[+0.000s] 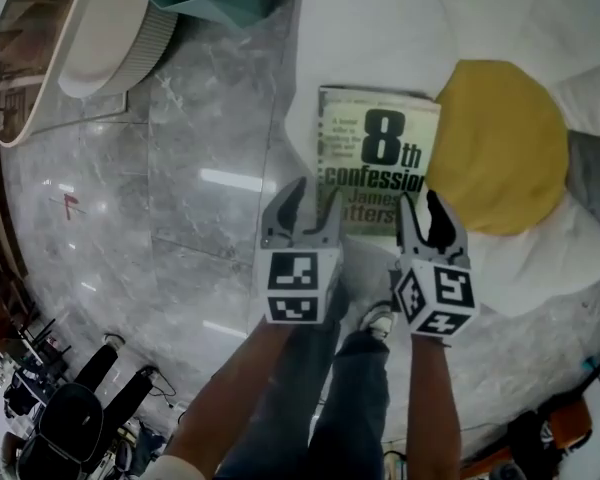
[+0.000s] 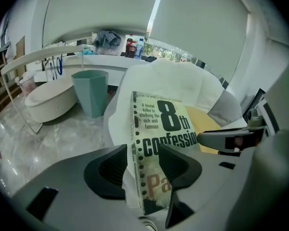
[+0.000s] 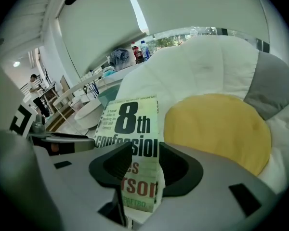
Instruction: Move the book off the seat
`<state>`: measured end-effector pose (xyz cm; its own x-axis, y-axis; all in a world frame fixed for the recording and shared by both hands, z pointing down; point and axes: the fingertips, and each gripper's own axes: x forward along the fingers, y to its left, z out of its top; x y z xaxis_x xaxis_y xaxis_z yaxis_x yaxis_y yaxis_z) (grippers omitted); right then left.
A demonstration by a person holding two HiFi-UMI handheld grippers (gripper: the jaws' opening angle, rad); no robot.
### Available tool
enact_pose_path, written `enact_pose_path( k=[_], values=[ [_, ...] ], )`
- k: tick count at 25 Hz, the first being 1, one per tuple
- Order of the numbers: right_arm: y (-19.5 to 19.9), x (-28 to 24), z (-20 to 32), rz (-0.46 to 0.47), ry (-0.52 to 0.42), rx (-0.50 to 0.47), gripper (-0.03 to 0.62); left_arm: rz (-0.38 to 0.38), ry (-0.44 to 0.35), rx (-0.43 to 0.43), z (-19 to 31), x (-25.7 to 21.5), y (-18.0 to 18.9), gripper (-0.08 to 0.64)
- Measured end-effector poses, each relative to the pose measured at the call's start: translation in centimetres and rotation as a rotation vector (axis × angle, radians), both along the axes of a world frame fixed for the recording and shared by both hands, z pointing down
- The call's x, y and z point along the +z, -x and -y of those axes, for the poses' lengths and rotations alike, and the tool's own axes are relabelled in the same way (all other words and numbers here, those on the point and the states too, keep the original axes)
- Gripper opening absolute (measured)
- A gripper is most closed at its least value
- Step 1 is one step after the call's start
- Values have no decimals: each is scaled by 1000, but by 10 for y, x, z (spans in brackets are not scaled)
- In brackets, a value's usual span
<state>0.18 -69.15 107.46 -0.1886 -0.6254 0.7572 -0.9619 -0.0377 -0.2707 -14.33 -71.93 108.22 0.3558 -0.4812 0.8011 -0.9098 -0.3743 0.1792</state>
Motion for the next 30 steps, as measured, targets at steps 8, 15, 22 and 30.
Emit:
enact_pose_path(
  k=[8, 15, 22, 30],
  values=[
    [9, 30, 5, 70, 8, -41, 166, -31, -22, 13, 12, 20, -7, 201],
    [8, 31, 6, 49, 2, -32, 166, -26, -35, 33, 12, 21, -12, 167],
    [8, 3, 3, 44, -18, 6, 166, 5, -63, 59, 15, -10, -11, 166],
    [-10, -93, 7, 36, -129, 62, 166, -3, -170, 109, 24, -111, -33, 166]
  ],
)
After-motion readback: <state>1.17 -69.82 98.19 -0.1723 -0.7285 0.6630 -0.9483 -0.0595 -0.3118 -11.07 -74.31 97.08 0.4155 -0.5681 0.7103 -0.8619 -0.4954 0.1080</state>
